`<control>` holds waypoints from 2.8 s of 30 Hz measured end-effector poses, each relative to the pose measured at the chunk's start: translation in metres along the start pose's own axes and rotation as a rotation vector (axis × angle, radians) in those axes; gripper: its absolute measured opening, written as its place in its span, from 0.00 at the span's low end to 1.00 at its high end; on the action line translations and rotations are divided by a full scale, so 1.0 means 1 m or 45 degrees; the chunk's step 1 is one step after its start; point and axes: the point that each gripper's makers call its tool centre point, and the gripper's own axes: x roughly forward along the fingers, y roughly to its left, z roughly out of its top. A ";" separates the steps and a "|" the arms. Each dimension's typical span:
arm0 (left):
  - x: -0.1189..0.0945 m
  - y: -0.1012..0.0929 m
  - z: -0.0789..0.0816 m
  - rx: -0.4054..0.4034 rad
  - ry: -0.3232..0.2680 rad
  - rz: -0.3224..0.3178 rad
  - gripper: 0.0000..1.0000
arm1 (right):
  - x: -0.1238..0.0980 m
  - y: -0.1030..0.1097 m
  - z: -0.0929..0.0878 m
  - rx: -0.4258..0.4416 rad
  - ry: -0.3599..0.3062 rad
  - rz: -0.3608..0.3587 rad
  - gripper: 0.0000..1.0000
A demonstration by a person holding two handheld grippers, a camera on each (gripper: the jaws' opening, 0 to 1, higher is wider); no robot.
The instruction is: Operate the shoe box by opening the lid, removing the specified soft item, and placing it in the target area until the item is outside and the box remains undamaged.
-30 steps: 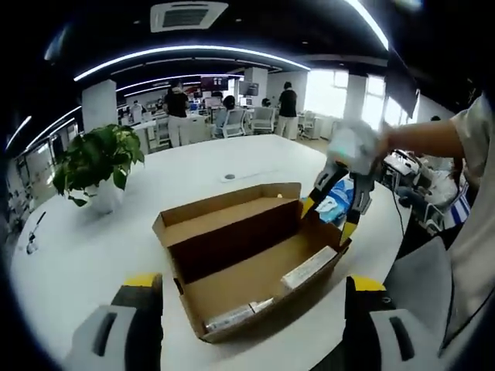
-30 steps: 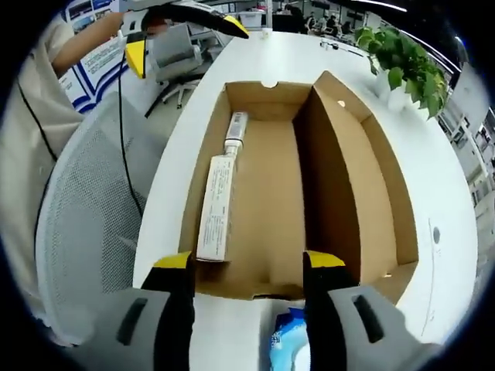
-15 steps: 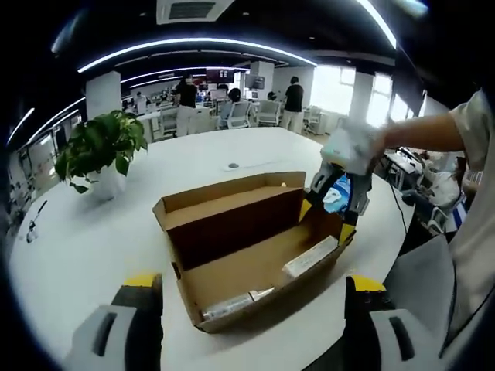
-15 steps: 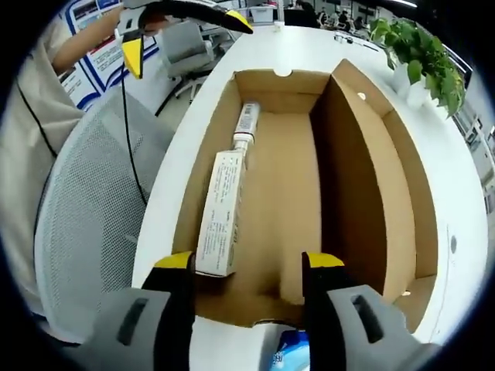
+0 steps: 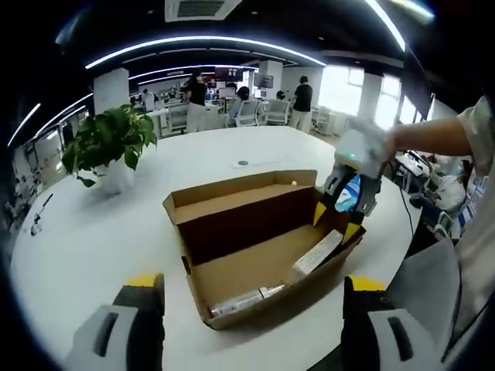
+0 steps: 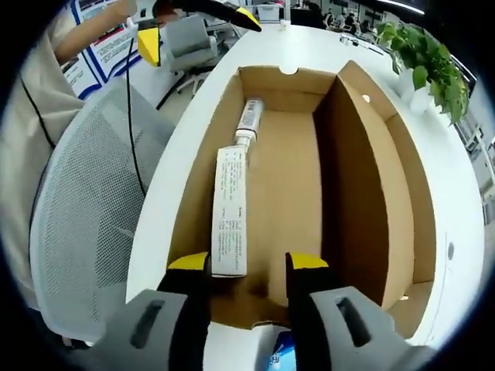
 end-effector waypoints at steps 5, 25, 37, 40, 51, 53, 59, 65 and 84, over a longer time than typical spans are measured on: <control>-0.004 -0.003 -0.002 -0.014 -0.009 -0.010 0.98 | 0.007 0.004 0.001 -0.003 0.004 -0.013 0.20; -0.017 -0.017 0.014 0.018 -0.127 -0.070 1.00 | 0.001 0.007 0.008 0.088 -0.015 -0.078 0.16; -0.020 -0.028 0.026 0.058 -0.173 -0.099 1.00 | -0.027 0.004 0.019 0.072 -0.085 -0.157 0.15; -0.021 -0.030 0.026 0.063 -0.175 -0.103 1.00 | -0.034 0.004 0.020 0.067 -0.101 -0.176 0.15; -0.023 -0.037 0.024 0.071 -0.174 -0.113 1.00 | -0.063 0.002 0.031 0.051 -0.190 -0.260 0.15; -0.024 -0.038 0.025 0.061 -0.184 -0.118 1.00 | -0.070 0.001 0.032 0.050 -0.202 -0.275 0.15; -0.024 -0.039 0.025 0.049 -0.190 -0.117 1.00 | -0.091 0.001 0.035 0.047 -0.253 -0.293 0.15; -0.024 -0.040 0.025 0.049 -0.195 -0.117 1.00 | -0.111 0.001 0.033 0.039 -0.285 -0.307 0.15; -0.017 -0.047 0.020 0.058 -0.172 -0.134 1.00 | -0.170 -0.015 -0.003 0.092 -0.334 -0.394 0.15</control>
